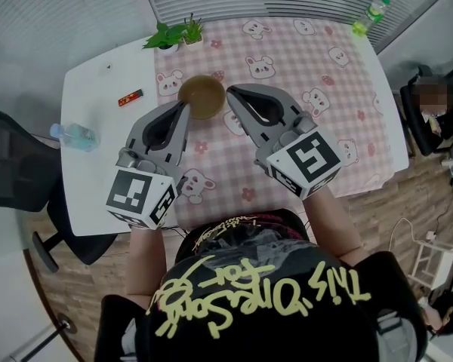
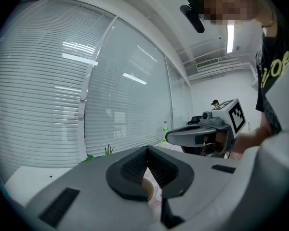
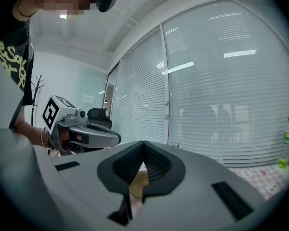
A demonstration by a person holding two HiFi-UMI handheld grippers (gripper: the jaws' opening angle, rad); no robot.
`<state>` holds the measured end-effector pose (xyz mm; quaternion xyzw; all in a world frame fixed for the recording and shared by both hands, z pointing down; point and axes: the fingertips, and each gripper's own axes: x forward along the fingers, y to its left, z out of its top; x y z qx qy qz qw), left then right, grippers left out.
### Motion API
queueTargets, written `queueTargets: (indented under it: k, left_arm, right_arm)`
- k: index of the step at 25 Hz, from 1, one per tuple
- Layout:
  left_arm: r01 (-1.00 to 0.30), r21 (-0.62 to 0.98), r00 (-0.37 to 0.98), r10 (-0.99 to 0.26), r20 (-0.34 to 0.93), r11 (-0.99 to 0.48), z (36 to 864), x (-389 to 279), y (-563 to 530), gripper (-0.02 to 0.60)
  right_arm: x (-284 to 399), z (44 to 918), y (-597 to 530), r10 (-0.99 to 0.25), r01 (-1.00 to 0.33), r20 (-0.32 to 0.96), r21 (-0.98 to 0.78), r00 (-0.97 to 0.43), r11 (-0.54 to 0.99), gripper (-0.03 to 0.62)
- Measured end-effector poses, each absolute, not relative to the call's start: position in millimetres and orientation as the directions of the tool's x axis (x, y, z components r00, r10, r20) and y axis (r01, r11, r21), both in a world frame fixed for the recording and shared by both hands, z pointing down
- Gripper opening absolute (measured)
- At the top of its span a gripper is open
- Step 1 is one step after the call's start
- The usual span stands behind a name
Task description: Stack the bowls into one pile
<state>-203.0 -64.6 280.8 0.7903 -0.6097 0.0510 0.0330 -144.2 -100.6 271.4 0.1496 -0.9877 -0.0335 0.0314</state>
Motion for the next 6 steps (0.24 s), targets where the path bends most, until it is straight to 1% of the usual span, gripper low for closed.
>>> queueTargets:
  k: [6]
  left_arm:
    - [-0.966, -0.009, 0.255, -0.959, 0.127, -0.258, 283.1, -204.3, -65.4, -0.003]
  right_arm:
    - [-145.7, 273.4, -100.8, -0.299, -0.295, 0.057, 0.074, -0.953, 0.953, 0.002]
